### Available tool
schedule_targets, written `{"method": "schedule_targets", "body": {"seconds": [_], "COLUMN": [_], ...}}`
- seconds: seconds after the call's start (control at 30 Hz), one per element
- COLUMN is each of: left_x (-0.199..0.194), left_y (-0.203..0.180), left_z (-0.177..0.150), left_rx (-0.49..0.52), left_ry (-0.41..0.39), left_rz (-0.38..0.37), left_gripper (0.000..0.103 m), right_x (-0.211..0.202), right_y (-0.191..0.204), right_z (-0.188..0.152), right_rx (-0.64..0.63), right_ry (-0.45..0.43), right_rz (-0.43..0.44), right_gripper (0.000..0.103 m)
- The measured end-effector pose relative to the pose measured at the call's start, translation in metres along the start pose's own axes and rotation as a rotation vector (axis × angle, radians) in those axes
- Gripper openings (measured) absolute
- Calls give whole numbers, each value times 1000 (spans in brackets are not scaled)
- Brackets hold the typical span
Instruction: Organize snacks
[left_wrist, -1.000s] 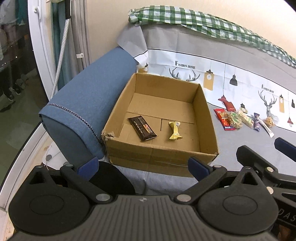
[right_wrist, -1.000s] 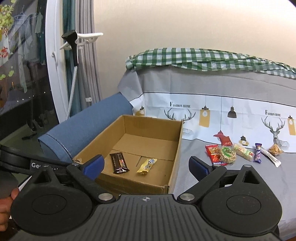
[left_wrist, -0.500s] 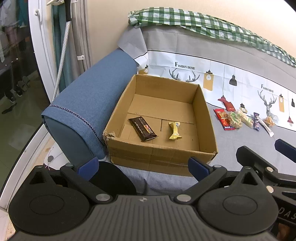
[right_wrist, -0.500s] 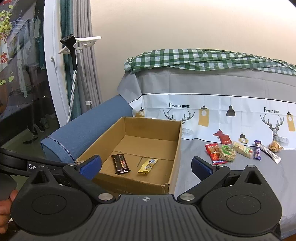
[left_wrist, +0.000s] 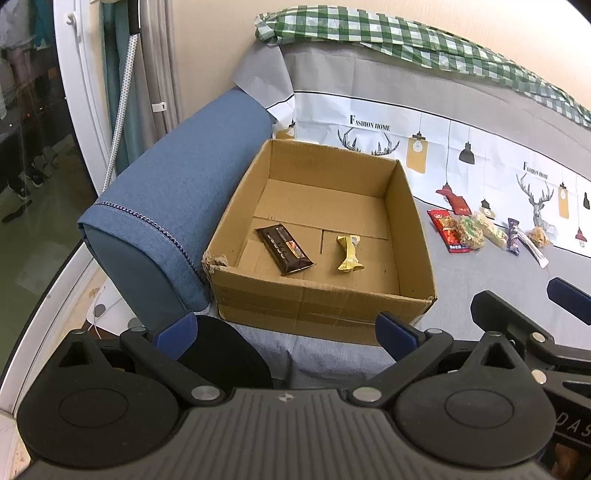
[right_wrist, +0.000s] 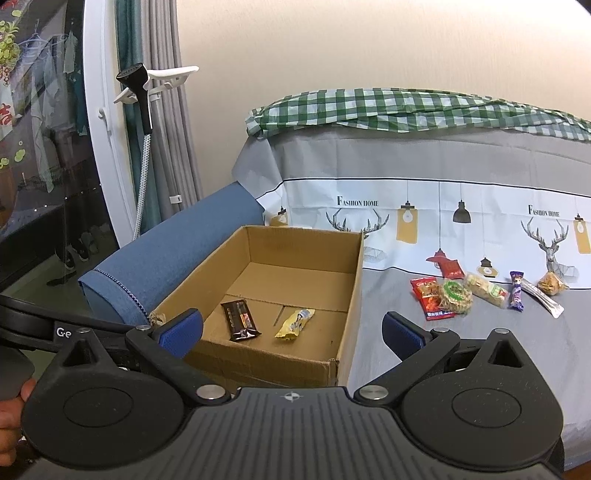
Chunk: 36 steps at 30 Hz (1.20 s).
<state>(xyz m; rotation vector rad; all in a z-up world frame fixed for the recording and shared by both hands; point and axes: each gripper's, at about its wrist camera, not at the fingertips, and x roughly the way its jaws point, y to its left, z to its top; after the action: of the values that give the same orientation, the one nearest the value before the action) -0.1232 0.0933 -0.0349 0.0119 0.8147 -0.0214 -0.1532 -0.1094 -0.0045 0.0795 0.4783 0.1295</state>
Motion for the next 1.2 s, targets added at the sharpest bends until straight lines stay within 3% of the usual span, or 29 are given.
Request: {"method": "schedule_targets", "body": {"seconds": [0.9,1.2], "left_x": [31,63], "left_y": [-23,-55], "left_z": [5,12], "left_rx": [52,125], "left_ry": [81,210], "left_rz": [32,0], "left_gripper": [103,103], "right_x": [23,38], "right_y": [-23,-55], "right_z": [-10,-16], "right_rx": [71,152], "right_ry": [68,90], "right_rz": [6,-10], "right_gripper": [102,102]}}
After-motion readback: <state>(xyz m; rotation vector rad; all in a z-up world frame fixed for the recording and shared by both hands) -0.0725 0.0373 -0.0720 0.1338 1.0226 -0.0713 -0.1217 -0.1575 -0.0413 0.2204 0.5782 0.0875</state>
